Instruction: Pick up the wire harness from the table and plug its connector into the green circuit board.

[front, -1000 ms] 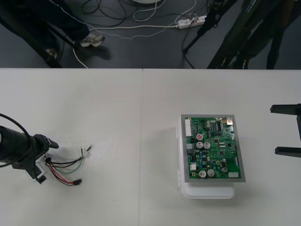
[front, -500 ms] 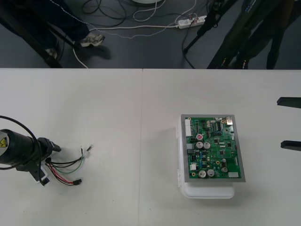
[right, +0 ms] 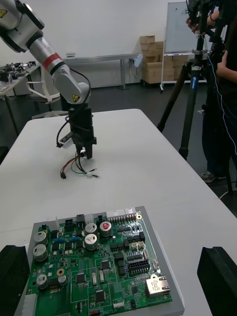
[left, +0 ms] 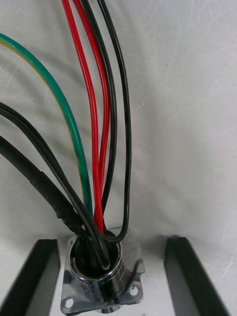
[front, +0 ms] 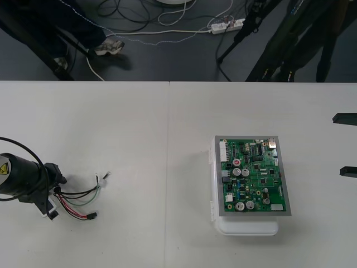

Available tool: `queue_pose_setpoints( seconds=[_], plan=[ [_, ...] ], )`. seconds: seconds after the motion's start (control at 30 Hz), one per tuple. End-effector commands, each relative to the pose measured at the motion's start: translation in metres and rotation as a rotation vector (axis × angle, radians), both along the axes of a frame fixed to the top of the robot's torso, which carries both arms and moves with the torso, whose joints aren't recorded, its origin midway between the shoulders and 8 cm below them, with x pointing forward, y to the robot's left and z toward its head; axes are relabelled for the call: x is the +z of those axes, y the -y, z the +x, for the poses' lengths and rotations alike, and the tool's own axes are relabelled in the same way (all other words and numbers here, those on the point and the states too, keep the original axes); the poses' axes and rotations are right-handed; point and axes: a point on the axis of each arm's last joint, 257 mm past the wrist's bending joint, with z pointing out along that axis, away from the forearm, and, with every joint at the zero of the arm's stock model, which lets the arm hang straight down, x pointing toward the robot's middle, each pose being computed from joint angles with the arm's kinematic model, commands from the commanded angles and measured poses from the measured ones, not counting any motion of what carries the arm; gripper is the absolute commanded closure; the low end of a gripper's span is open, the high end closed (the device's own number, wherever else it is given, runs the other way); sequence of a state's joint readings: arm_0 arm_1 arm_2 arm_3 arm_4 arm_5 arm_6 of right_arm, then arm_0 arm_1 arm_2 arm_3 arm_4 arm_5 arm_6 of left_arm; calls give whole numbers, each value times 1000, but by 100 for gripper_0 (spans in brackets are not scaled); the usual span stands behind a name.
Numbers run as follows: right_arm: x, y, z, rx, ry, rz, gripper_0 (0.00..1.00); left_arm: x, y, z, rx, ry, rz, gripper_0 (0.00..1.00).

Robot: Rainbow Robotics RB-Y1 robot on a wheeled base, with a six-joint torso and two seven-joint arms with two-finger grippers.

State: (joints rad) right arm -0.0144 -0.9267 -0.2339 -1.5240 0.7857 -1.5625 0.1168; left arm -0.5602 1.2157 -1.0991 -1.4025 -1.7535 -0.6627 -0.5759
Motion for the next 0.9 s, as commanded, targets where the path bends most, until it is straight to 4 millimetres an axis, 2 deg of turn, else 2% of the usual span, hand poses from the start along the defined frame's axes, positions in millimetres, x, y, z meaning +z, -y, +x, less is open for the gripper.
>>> queue_pose_setpoints(
  seconds=[0.03, 0.27, 0.47, 0.73, 0.9],
  plan=[
    [-1, 0, -5, 46, 59, -53, 0, -1, 19, 13, -102, 43, 8, 100],
    [-27, -14, -16, 106, 64, -78, 0, -1, 23, 12, -106, 41, 0, 100],
    [-31, -15, -17, 114, 71, -89, 0, 1, 19, 13, -89, 42, -5, 100],
    [-39, -20, -22, 129, 31, -85, 0, 26, -3, 26, -4, 72, -22, 100],
    [-43, -26, -29, 145, 2, -57, 0, 39, -7, 32, 46, 69, -46, 100]
  ],
)
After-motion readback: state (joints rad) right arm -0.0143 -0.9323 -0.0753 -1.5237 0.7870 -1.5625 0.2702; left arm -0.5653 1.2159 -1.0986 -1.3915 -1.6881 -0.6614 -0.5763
